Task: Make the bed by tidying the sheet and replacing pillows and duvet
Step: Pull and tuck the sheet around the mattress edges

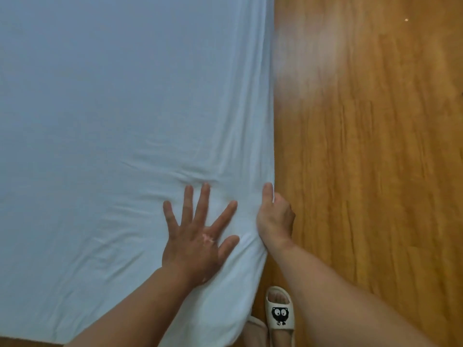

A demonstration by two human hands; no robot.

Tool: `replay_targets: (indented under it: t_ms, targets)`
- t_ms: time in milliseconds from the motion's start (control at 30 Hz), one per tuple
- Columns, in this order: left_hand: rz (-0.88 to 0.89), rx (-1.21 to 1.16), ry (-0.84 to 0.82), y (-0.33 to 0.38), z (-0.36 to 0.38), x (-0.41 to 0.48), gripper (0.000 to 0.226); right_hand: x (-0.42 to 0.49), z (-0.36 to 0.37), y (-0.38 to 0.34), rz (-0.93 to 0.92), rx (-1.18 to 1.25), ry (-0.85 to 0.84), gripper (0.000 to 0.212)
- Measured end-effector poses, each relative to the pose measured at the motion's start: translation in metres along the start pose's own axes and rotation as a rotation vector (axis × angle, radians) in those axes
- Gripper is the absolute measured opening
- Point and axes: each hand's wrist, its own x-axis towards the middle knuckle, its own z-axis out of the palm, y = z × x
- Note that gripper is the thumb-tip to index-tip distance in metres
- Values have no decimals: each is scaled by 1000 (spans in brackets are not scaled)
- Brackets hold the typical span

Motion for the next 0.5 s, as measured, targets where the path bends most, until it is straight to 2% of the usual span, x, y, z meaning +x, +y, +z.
replay_targets:
  t_ms: [133, 233, 300, 367, 400, 433, 500]
  targets:
    - [126, 61, -5, 5, 2, 3, 73, 10, 9, 20, 11, -21, -18, 59]
    - [35, 5, 2, -23, -10, 13, 77, 16, 20, 22, 116, 48, -183, 57]
    - [-59, -9, -27, -40, -13, 18, 81, 23, 7, 20, 127, -95, -251, 42]
    - [-75, -7, -37, -42, -10, 16, 82, 27, -13, 19, 122, -320, -176, 20]
    - [-74, -5, -51, -39, -9, 15, 81, 22, -20, 16, 105, -359, -104, 29]
    - [-73, 1, -62, -36, -9, 14, 80, 12, -22, 10, 11, -331, -14, 40]
    - [-68, 7, -82, -35, -7, 13, 77, -21, -11, -14, -352, -226, 126, 47]
